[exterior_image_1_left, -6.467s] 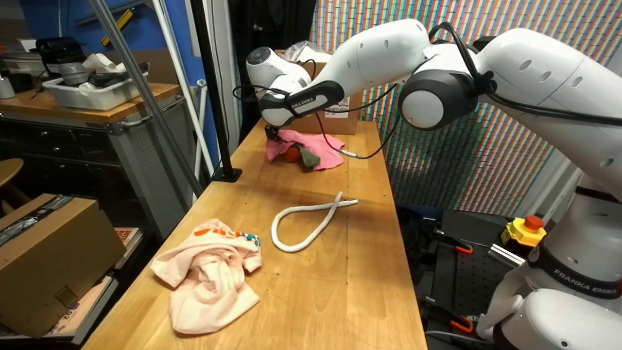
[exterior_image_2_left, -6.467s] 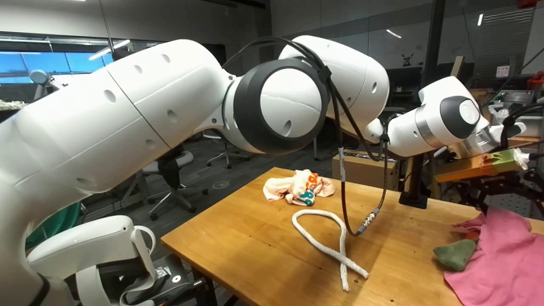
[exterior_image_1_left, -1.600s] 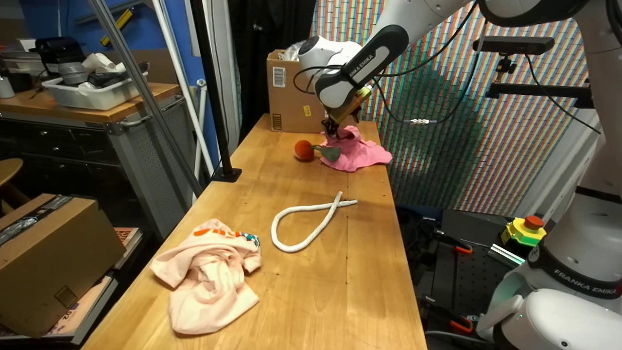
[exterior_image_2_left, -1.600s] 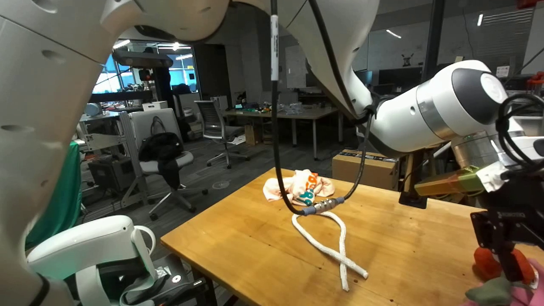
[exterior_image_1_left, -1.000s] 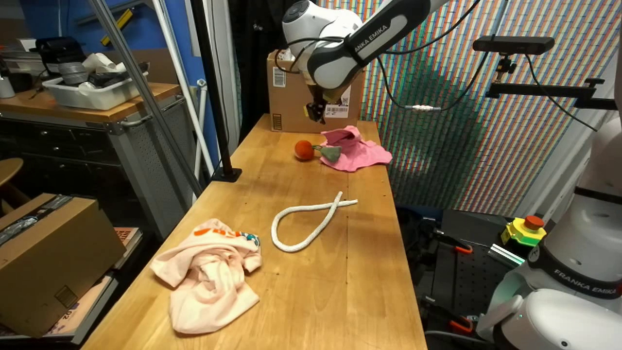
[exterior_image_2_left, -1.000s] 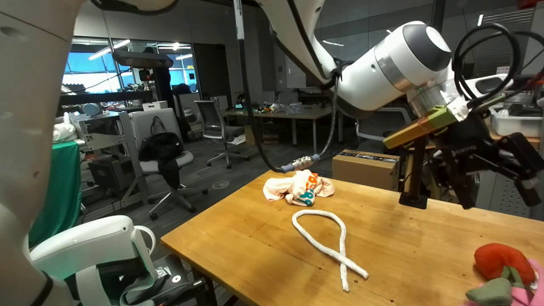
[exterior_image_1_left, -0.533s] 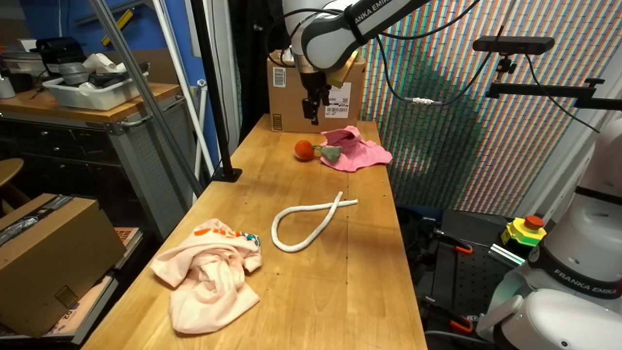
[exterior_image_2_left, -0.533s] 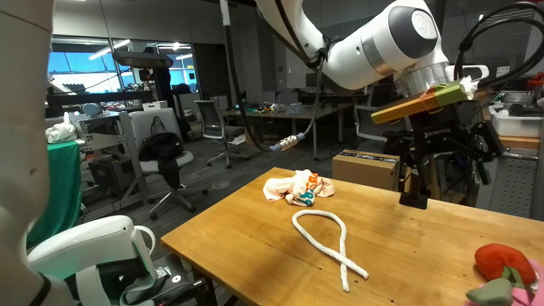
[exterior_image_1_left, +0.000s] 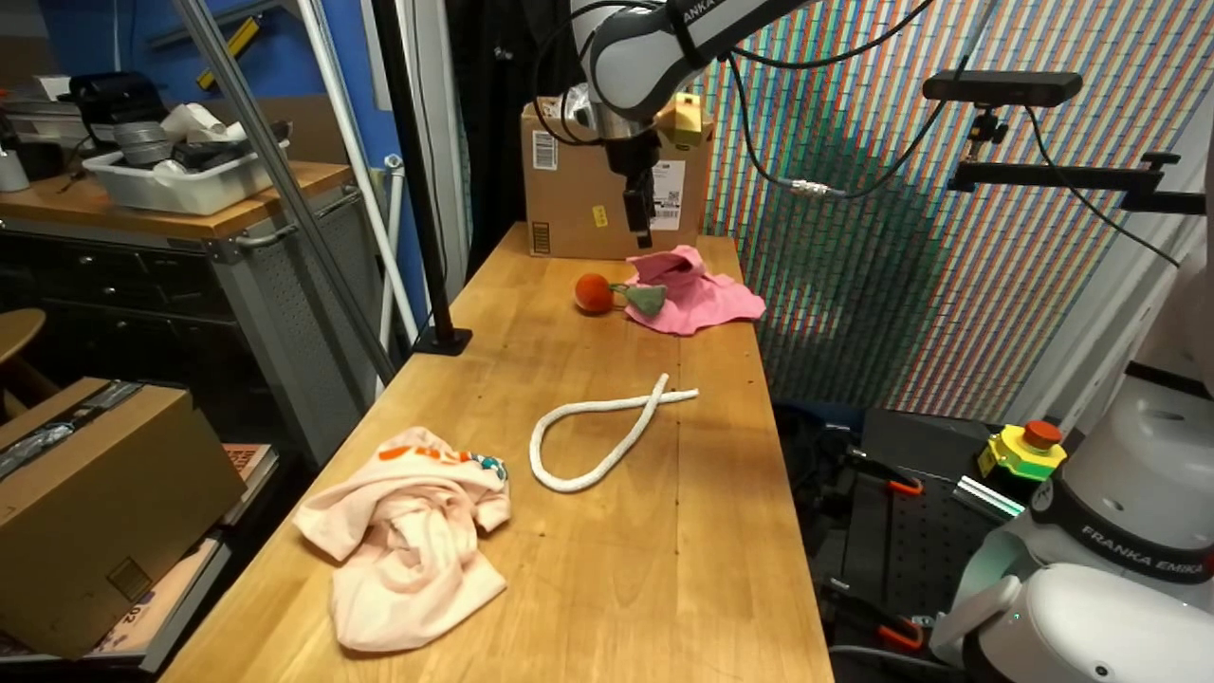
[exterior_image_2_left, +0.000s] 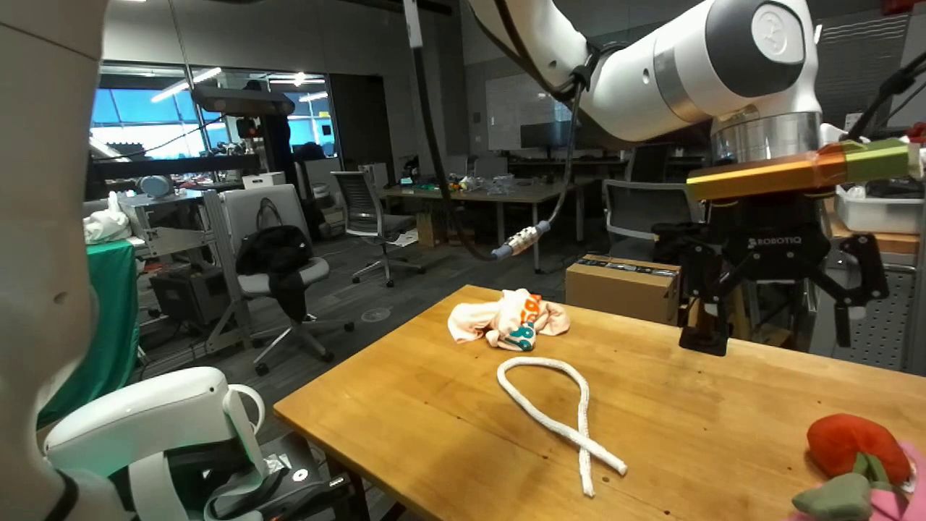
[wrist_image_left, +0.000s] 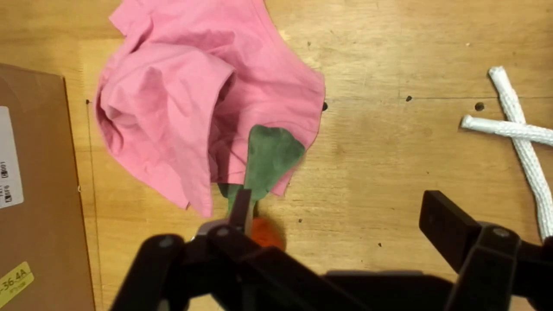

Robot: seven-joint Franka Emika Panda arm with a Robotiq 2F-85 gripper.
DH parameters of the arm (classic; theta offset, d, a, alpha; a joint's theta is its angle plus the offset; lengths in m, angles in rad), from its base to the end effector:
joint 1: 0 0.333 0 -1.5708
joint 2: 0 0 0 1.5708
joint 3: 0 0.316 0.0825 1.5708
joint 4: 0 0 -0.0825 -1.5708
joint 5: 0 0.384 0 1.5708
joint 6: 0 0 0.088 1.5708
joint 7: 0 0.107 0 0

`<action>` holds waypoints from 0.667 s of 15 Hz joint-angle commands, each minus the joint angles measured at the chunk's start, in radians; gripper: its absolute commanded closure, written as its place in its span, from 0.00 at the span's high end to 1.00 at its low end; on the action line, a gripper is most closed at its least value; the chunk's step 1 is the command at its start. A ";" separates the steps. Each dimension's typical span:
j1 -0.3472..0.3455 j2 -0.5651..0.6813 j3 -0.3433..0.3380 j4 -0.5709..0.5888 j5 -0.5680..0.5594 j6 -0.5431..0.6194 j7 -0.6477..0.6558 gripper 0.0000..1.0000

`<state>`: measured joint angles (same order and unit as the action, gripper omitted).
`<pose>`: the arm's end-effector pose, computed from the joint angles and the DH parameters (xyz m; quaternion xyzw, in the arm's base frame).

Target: Move the pink shirt to the left then move the peach colored shirts to the right then move the turnip plushie to the left

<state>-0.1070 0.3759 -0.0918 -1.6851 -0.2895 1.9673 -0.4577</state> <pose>0.6339 -0.1408 0.3778 0.9694 0.1909 -0.0912 0.1244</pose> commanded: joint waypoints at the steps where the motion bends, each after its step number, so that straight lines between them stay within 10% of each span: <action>1: -0.031 0.067 0.015 0.117 0.005 -0.074 -0.094 1.00; 10: -0.085 0.225 0.027 0.332 0.029 -0.074 -0.258 1.00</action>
<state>-0.1597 0.5364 -0.0890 -1.4658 -0.2890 1.9244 -0.6440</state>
